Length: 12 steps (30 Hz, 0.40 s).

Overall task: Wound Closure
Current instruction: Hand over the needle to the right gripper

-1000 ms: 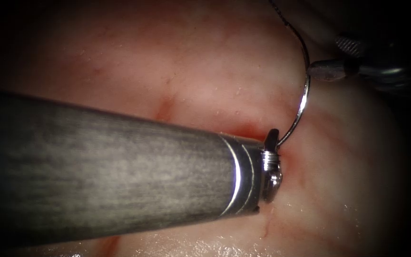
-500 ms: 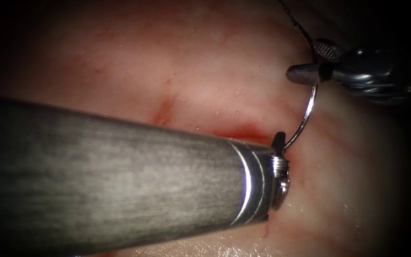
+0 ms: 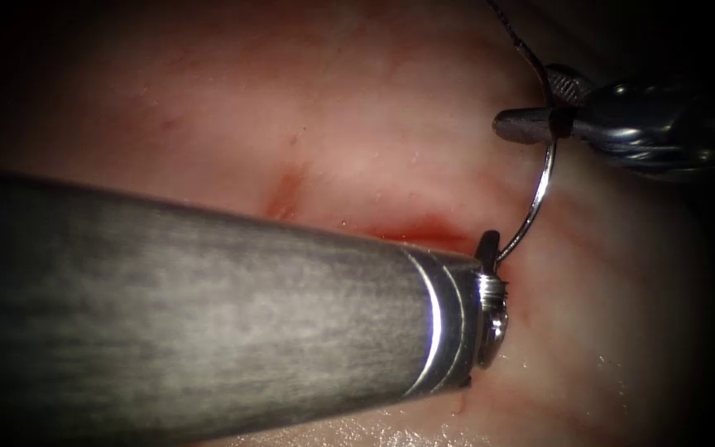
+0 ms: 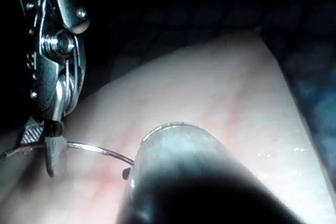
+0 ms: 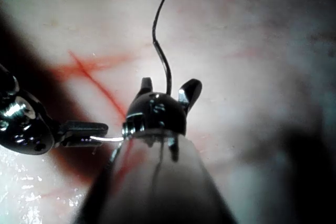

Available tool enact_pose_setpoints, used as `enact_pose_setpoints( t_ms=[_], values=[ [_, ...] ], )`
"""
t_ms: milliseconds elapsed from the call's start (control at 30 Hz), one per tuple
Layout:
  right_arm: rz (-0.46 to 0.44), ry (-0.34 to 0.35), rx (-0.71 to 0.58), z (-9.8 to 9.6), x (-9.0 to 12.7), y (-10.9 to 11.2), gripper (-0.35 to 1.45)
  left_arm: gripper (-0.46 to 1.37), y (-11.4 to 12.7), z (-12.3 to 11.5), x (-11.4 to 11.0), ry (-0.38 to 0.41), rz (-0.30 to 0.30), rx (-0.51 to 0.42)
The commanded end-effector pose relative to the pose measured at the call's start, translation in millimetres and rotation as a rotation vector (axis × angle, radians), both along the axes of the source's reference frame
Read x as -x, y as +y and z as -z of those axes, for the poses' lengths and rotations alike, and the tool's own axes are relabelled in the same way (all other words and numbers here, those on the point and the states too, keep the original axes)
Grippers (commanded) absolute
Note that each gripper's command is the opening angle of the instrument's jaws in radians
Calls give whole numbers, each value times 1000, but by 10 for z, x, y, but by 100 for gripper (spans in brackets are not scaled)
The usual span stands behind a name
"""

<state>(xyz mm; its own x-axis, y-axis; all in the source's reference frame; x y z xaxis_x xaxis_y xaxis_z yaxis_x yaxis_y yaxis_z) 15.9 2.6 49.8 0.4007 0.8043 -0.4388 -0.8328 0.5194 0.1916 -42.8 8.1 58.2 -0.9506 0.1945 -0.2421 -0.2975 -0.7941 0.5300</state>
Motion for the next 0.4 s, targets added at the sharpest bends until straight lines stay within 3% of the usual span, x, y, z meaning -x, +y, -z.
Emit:
enact_pose_setpoints(
  t_ms=[33,400],
  values=[
    [0,1,0,0,0,0,95,-35,0,0,0,-2,-2,-7],
    [1,4,-2,0,1,2,99,-35,0,1,0,-2,-2,-7]
  ],
)
